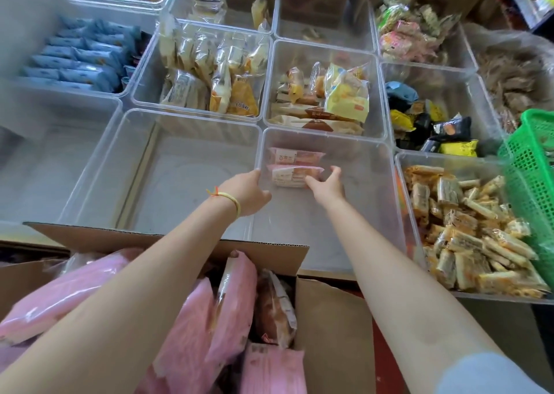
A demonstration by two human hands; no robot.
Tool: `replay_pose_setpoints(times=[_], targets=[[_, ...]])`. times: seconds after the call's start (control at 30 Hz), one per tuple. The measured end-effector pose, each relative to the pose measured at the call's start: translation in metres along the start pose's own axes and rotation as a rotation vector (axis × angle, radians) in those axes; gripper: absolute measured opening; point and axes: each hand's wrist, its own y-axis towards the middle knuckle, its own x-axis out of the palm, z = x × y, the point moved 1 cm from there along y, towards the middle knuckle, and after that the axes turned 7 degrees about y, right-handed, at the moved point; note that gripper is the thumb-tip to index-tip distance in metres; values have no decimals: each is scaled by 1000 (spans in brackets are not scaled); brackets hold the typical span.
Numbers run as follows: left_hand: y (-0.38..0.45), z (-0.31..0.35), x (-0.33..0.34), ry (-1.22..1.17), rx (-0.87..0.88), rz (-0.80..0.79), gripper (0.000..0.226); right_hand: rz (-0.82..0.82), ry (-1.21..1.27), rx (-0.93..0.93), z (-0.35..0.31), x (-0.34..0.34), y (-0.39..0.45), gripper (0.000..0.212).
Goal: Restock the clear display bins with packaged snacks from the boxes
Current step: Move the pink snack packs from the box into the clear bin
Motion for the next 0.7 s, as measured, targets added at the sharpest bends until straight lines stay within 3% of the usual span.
replay_pose_setpoints(times=[0.13, 0.23, 0.37, 0.43, 0.57, 0.7], targets=[[-2, 0, -1, -21, 7, -21, 66, 67, 22, 8, 4, -6, 0, 47], [-4, 0, -2, -9, 8, -31, 65, -31, -42, -57, 3, -9, -1, 30], [-15, 3, -9, 24, 43, 5, 57, -104, -87, -115, -1, -13, -11, 45], [-31, 5, -16, -2, 85, 74, 51, -46, -74, -186, -10, -24, -31, 46], [-93, -1, -33, -201, 193, 344, 23, 61, 188, -389, -32, -61, -129, 26], [-144, -16, -29, -206, 144, 303, 28, -235, 190, -435, -30, -65, -228, 22]])
